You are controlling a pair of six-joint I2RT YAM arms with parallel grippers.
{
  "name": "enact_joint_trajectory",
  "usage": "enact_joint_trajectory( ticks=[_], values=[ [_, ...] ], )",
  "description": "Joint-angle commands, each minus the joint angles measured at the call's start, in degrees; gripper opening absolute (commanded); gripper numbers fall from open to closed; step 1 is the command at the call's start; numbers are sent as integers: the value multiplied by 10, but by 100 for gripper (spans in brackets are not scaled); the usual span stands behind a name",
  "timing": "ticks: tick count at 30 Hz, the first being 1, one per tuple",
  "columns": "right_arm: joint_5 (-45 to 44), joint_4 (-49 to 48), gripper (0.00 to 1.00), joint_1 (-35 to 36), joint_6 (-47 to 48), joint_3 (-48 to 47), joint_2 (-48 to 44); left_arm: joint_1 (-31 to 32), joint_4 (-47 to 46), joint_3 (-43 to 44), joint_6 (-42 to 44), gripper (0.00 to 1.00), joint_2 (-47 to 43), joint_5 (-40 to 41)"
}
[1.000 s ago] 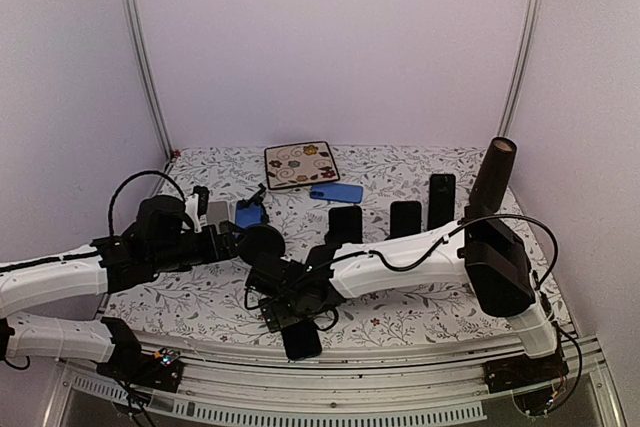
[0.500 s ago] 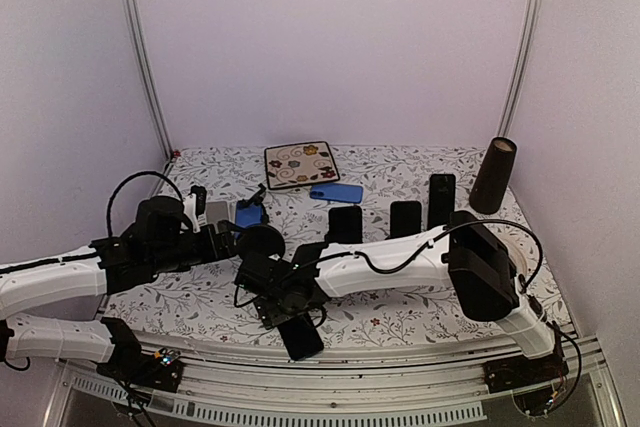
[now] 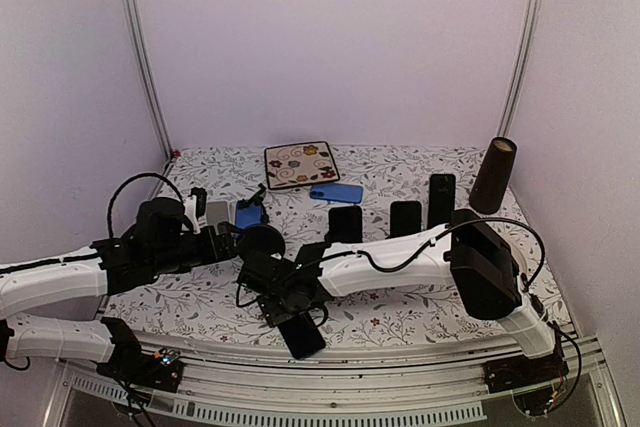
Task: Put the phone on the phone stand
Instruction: Pick up the phone at the corner of the board.
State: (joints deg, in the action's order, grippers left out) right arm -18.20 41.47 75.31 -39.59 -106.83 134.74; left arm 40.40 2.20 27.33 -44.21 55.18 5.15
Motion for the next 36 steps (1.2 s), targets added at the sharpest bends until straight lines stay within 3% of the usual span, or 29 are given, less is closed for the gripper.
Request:
enact_joint_trajectory(
  ticks=[1, 21, 30, 36],
  values=[
    [8, 22, 71, -16, 5, 25, 8, 4, -21, -11, -5, 86, 5, -8],
    [5, -63, 66, -38, -1, 64, -66, 5, -48, -53, -38, 84, 9, -50],
    [5, -98, 66, -49, -2, 69, -89, 7, -81, -80, -55, 76, 18, -81],
    [8, -132, 66, -61, -2, 72, -105, 10, -116, -121, -84, 64, -6, -104]
  ],
)
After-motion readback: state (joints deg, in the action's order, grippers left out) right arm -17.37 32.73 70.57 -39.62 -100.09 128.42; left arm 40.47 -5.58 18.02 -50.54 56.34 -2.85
